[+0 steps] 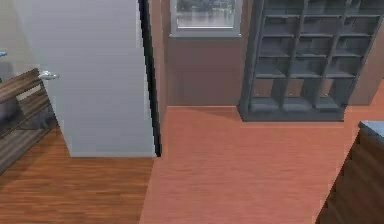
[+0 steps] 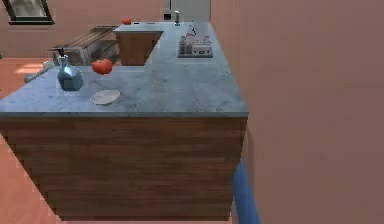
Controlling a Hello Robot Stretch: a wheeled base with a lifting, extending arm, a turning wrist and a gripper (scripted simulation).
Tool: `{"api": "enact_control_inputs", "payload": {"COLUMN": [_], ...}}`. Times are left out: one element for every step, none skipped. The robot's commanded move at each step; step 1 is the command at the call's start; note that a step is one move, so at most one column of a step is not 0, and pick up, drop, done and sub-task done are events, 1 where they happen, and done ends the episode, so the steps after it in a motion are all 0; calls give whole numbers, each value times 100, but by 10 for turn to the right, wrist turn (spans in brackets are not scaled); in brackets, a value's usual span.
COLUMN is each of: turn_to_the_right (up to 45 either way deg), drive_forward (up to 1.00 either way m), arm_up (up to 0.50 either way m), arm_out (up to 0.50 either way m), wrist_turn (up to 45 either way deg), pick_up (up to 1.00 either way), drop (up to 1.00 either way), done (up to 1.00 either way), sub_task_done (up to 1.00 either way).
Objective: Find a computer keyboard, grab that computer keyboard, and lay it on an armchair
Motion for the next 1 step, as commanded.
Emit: {"api": "enact_control_inputs", "payload": {"turn_to_the_right": [30], "drive_forward": [0], "arm_up": [0], "arm_out": [0], "wrist_turn": [0], "pick_up": [0], "drop": [0], "done": [0], "sub_task_done": [0]}}
